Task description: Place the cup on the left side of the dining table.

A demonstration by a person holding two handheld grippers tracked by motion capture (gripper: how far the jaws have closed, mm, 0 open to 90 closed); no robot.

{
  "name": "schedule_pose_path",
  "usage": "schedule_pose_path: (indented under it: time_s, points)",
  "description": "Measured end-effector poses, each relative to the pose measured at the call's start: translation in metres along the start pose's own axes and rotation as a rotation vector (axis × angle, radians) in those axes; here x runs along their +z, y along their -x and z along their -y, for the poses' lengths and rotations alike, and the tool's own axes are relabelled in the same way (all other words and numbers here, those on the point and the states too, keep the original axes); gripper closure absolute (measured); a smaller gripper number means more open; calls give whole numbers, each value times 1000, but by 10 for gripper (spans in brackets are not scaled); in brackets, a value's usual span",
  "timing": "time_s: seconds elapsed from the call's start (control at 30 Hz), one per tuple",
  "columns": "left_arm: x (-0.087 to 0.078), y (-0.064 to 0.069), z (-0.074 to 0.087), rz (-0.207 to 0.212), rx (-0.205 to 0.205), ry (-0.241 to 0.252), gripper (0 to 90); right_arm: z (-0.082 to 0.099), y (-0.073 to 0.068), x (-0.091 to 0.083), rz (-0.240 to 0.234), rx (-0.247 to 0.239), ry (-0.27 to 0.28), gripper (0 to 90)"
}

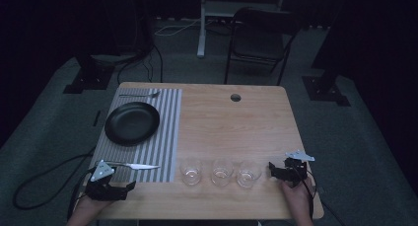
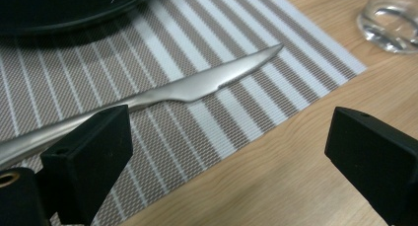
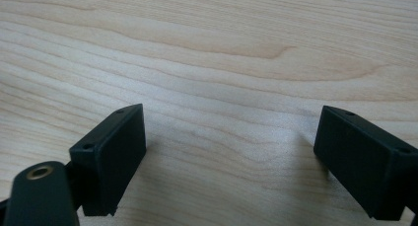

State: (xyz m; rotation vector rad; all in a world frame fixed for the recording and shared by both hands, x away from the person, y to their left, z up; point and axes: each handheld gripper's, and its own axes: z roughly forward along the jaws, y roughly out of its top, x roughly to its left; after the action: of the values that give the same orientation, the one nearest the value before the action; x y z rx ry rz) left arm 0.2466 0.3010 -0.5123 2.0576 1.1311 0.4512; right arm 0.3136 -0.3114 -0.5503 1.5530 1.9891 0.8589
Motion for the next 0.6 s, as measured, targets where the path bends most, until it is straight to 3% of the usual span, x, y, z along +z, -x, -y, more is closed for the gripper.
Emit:
schedule_pose_path:
  time_s: [0.23,0.43,0.6]
  points:
    - [1,8,-10,29,32,11,47,0,0,0,0,0,0,120]
    - [-1,21,-28,72,80,28,47,0,0,0,0,0,0,120]
    - [1,28,-36,79,106,32,47,0,0,0,0,0,0,120]
